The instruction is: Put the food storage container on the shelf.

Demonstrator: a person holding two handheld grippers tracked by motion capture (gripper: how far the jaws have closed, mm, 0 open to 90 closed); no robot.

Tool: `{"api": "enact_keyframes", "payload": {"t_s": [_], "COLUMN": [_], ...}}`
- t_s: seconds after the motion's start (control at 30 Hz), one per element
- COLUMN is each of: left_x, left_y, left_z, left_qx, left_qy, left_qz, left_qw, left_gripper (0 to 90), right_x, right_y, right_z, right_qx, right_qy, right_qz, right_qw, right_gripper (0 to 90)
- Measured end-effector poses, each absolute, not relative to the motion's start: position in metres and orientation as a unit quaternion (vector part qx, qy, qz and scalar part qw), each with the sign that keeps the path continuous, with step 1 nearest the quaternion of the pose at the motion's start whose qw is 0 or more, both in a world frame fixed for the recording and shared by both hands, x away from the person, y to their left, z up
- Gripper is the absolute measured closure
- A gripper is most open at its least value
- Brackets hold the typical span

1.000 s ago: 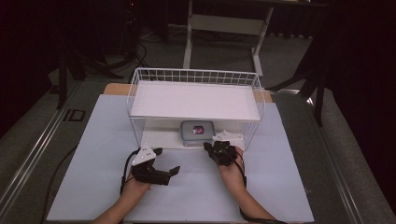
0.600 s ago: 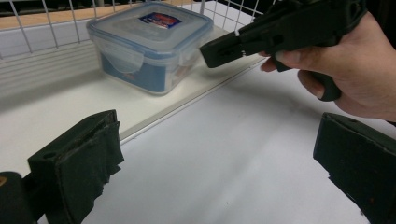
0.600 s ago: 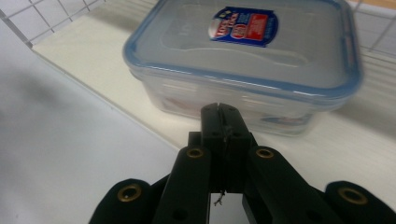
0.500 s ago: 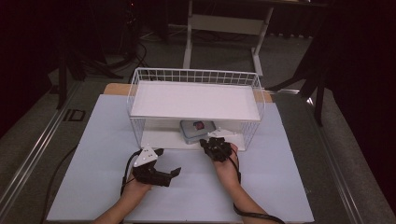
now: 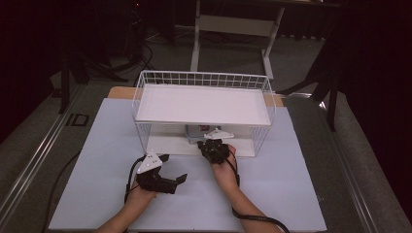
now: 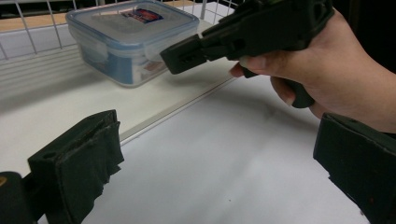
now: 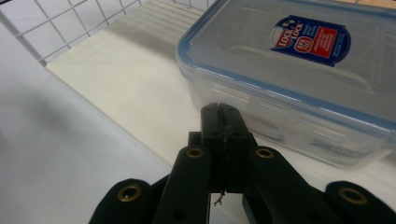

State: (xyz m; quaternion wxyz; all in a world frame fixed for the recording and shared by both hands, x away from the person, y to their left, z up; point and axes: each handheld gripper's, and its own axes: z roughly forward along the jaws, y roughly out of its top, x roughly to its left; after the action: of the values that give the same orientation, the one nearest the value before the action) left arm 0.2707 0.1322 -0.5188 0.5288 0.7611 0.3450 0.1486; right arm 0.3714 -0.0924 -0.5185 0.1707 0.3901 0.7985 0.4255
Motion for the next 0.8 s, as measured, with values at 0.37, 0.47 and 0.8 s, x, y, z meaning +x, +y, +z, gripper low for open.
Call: {"api": "enact_keyframes", "payload": {"t_s": [0.37,0.47,0.8], "left_x": [0.269,0.270,0.268], "left_y": [0.134,0.135,0.133], "left_z": [-0.519,-0.518,-0.512], "left_qx": [0.760,0.758,0.749], "left_qy": [0.346,0.336,0.325], "left_qz": [0.148,0.160,0.166], "left_qw": [0.530,0.535,0.552], "left_gripper": [1.9,1.9,1.9], "right_x": [0.376,0.366,0.332], "right_y": [-0.084,-0.090,-0.120], "right_z": [-0.519,-0.515,-0.500], "right_qx": [0.394,0.385,0.373], "right_qy": [0.794,0.796,0.788], "right_qz": [0.430,0.434,0.458], "right_qw": [0.174,0.174,0.175], "right_gripper": [89.9,89.5,76.4]}}
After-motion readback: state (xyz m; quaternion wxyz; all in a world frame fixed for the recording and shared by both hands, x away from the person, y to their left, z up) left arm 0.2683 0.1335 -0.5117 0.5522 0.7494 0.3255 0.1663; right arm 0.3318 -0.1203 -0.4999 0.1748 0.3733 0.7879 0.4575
